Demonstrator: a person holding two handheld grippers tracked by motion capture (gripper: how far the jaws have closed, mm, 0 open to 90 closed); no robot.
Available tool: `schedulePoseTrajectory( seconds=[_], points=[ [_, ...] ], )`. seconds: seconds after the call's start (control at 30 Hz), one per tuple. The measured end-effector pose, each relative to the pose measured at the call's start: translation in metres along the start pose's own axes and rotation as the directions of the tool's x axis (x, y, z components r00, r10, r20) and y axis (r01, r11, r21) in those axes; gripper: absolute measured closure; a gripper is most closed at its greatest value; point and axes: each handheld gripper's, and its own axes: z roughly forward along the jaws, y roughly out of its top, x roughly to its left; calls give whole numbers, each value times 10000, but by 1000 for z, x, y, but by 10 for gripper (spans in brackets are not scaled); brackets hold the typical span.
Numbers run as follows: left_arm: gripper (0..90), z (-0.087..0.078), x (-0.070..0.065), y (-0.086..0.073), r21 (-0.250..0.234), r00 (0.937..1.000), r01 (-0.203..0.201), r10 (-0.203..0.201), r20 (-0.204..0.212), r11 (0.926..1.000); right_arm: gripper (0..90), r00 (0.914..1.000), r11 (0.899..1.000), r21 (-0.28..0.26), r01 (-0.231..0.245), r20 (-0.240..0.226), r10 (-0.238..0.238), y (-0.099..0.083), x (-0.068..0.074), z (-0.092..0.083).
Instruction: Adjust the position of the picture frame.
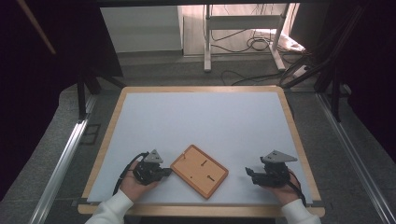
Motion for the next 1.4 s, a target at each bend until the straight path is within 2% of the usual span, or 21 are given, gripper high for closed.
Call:
schedulePoseTrajectory(
  seconds=[0.3, 0.6, 0.9, 1.0, 1.27, 1.4],
  points=[
    [900, 10, 4, 11, 52, 9999, 14, -13, -161, 10000, 254, 10000, 10000, 31, 17, 9, -17, 0, 1, 1],
    [900, 21, 22, 27, -75, 9988, 462, -463, -140, 9989, 253, 10000, 10000, 13, -8, -3, 8, 0, 0, 1],
    [900, 36, 34, 47, -123, 9983, 372, -377, -445, 9992, 255, 10000, 10000, 26, -19, -35, 19, 1, 0, 2],
    [900, 40, 36, 51, -229, 9979, 494, -504, -419, 9985, 264, 10000, 10000, -38, 31, -71, -31, 1, 1, 1],
    [900, 33, 35, 52, -493, 9985, 403, -421, -352, 9980, 277, 9999, 9999, -103, 64, -144, -65, 2, 2, 1],
    [900, 27, 31, 46, -565, 9991, 286, -302, -281, 9980, 276, 9999, 9999, -96, 56, -122, -57, 2, 2, 0]
  ],
)
